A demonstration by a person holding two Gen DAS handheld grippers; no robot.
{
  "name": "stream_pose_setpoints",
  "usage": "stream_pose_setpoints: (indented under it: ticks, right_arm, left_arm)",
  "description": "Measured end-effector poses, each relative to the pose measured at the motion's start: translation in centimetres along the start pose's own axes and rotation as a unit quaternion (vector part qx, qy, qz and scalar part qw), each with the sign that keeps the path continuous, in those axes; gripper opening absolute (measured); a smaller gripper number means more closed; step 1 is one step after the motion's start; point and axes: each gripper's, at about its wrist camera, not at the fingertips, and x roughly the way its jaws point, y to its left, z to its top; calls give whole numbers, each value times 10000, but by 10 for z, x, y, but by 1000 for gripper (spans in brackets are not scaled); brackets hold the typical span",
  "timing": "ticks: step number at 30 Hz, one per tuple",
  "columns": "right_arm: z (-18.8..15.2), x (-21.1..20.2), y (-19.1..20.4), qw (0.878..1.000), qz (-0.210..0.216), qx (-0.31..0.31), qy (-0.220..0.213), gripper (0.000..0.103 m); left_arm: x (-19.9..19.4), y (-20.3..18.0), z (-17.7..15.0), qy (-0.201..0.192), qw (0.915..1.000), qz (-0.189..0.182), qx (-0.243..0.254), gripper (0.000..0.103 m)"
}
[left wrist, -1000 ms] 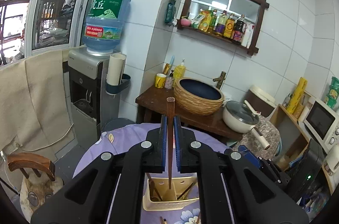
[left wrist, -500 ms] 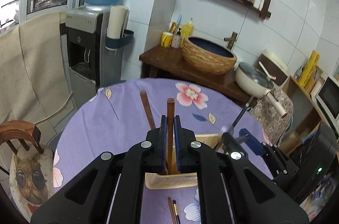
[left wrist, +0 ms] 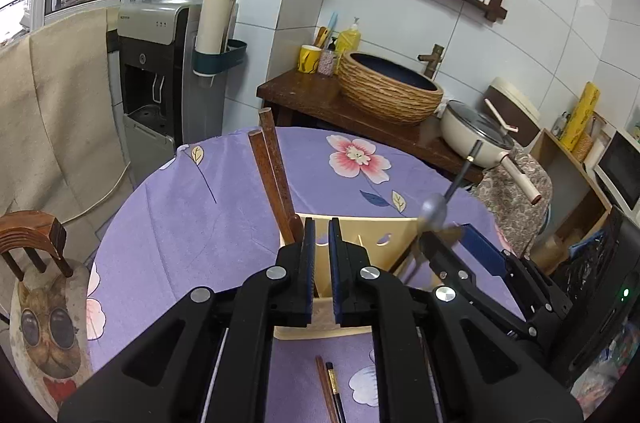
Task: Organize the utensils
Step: 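Lower both utensils into the holder and open both tools, then move the left tool to a brown chopstick while the right tool approaches another brown chopstick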
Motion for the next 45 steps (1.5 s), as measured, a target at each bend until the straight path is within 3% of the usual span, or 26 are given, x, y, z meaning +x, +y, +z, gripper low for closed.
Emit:
stream_pose_setpoints:
  ticks: [2,3,4,6,10,18,23,25,31,45]
  right_arm:
    - [-3,-14,-4,10000,-16,16,-77,48]
    - [-5,-21,-6,9999,-56,10,-109,50]
    - [-8,-27,-9,9999,-75,4,-110,50]
    - [-17,-38,-15,9999,-115,-19,-38,51]
    - [-44,-45,-32,9990,-280,151,314,51]
    - [-112,-28,-51,9892,-565,298,1318,48]
    - [-136,-20,-50,9835,-626,283,1675,45]
    - [-142,-18,-49,9820,-663,296,1745,45]
    - [-151,-14,-50,9795,-720,384,1842,42]
    - [-156,-1,-54,9745,-908,315,2028,34]
  left_arm:
    - [-12,1,-6,-120,9999,5,38,12]
    - [-19,2,-13,-162,9999,4,55,26]
    - [-23,3,-17,-189,9998,0,46,52]
    - [-31,7,-32,-269,9996,-2,24,73]
    - [-26,10,-63,-99,9994,265,205,73]
    - [23,4,-140,894,9943,325,489,73]
    - [37,8,-166,1173,9911,397,478,64]
    - [42,9,-173,1318,9895,345,482,57]
    - [48,6,-182,1466,9878,247,461,49]
    - [53,-4,-186,1479,9871,266,555,48]
